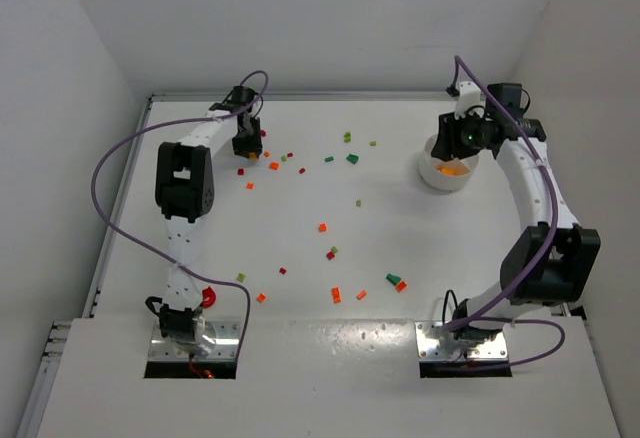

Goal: Sort the legos into containers by color

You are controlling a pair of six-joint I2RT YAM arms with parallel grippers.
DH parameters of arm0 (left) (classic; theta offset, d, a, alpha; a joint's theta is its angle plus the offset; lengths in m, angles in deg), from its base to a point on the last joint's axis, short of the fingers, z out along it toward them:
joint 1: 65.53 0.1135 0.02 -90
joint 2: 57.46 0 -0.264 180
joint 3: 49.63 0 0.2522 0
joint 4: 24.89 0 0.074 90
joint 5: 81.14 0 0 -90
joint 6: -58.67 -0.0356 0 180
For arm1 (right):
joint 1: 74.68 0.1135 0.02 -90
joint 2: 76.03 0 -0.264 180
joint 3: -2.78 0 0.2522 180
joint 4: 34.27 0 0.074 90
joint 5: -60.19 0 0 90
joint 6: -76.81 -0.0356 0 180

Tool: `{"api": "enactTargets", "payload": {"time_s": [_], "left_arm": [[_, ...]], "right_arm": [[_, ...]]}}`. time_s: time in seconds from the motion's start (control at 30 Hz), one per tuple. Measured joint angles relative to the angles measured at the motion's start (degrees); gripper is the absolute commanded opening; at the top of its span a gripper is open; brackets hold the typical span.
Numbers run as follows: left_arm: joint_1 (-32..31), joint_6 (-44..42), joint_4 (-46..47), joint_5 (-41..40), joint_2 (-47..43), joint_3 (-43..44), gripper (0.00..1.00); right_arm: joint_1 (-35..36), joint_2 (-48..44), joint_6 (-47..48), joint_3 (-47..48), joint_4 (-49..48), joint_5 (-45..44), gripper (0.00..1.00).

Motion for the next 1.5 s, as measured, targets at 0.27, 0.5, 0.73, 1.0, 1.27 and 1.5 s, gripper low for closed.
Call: {"api": "enactTargets", "payload": {"time_s": [0.27,0.5,0.73,1.0,1.27,1.5], "left_arm": [[0.11,-0.33,1.75,2.25,-1.73,-3.23,0.31],[-0.26,-1.68,2.71,7.65,-6.1,-9.66,0.28],[-1.73,-3.23,5.46,8.68,-14.38,-14.91,0.44],[-2.95,0.17,5.99,1.01,-15.1,-13.94,0.53],[-3.3,6.14,5.51,-3.65,-12.26,-13.73,0.44],[-3.54,8.79,5.18,-5.49,-8.87,-12.9,0.44]], "right_arm": [[1.77,0.04,-0.04,-3.41,1.84,7.48,0.38],[4.61,1.22,-2.82,-7.8,2.54,14.95,0.38],[5.53,3.56,-9.14,-15.04,1.77,22.4,0.39],[6.49,3.87,-11.41,-13.35,0.2,23.85,0.39],[6.49,4.52,-11.93,-12.66,-0.07,24.0,0.39],[6.49,4.55,-12.09,-12.59,-0.04,23.82,0.39]]}}
